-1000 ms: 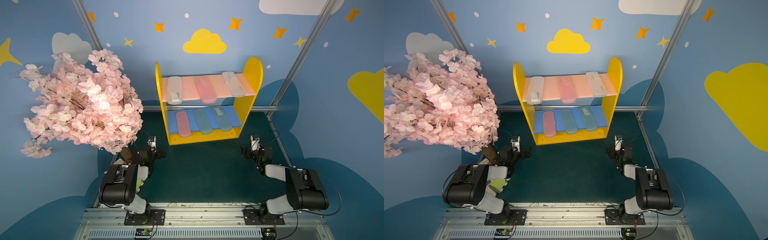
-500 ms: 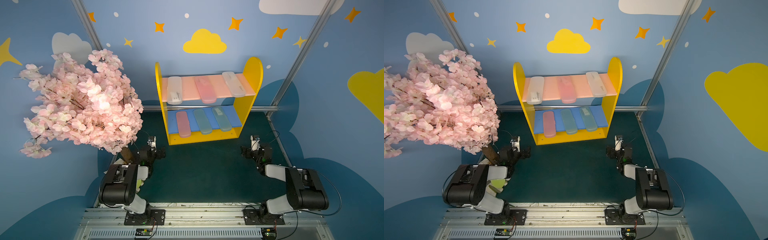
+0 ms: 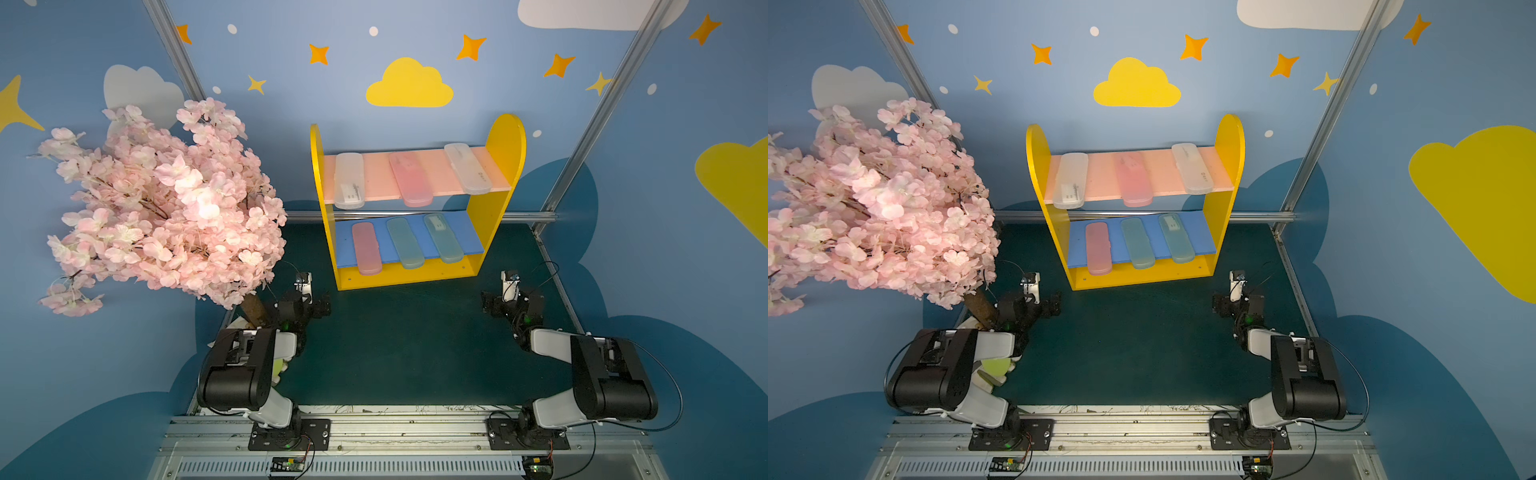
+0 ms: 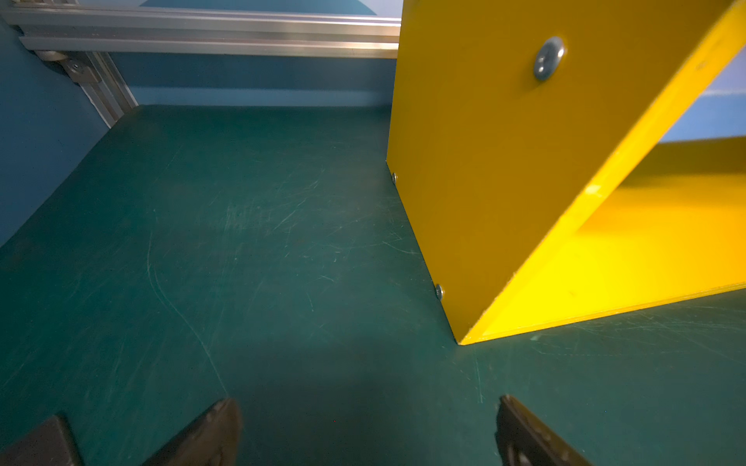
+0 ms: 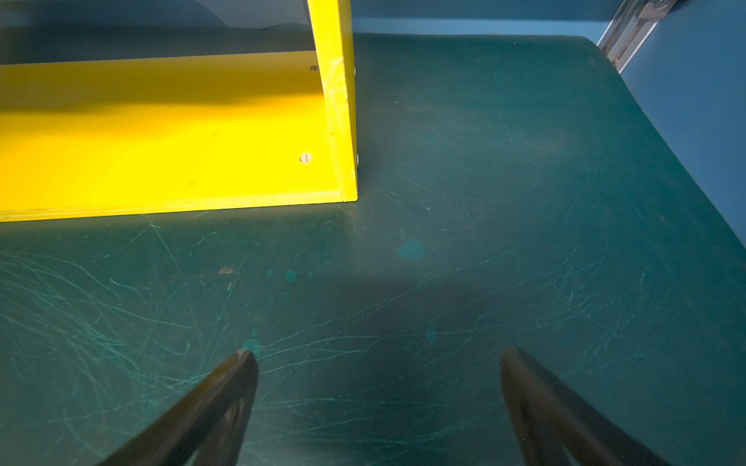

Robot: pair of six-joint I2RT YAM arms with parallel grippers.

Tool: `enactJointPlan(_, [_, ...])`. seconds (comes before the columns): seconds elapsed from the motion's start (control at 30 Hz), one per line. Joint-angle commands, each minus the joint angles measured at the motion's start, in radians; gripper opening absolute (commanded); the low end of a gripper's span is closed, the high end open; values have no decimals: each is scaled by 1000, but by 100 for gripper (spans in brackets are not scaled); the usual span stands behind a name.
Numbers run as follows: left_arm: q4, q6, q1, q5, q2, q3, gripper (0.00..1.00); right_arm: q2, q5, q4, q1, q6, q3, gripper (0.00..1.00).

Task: Remove the pencil cases from the shelf
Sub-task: Pick up the pencil case from the shelf.

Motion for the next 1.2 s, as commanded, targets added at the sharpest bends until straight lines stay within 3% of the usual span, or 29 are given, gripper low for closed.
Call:
enactJointPlan(0.0, [10,4,2,-16,-31,7,100,-15,38,-44,-5,21,34,99])
enactJointPlan(0.1, [-230,-15,-1,-49,-143,81,100,-63,66,-170,-5,41,89,98])
enactJointPlan(0.2, [-561,-140,0,-118,-246,212,100,-134,83,-379,-6,73,181,99])
enactJointPlan(0.4, [-766,-450,0,-61,-460,225,100,-240,14,-729,-12,205,361,99])
enactJointPlan(0.5, [-895,-613,4,-29,-590,222,100,-309,-77,-844,-15,247,411,99])
enactJointPlan(0.6, [-898,-692,5,96,-716,184,100,-374,-167,-853,-16,380,405,99])
enactJointPlan(0.73, [-914,-859,-3,261,-831,150,100,-447,-398,-734,-15,470,349,99])
enactJointPlan(0.8, [-944,-937,-17,303,-870,148,100,-472,-426,-740,-2,533,350,99])
enactJointPlan(1.0, [-962,-1076,-158,257,-961,194,100,-506,-416,-843,97,585,411,99])
enactJointPlan(1.17, [-939,-1087,-309,156,-908,330,100,-508,-360,-847,202,622,437,99])
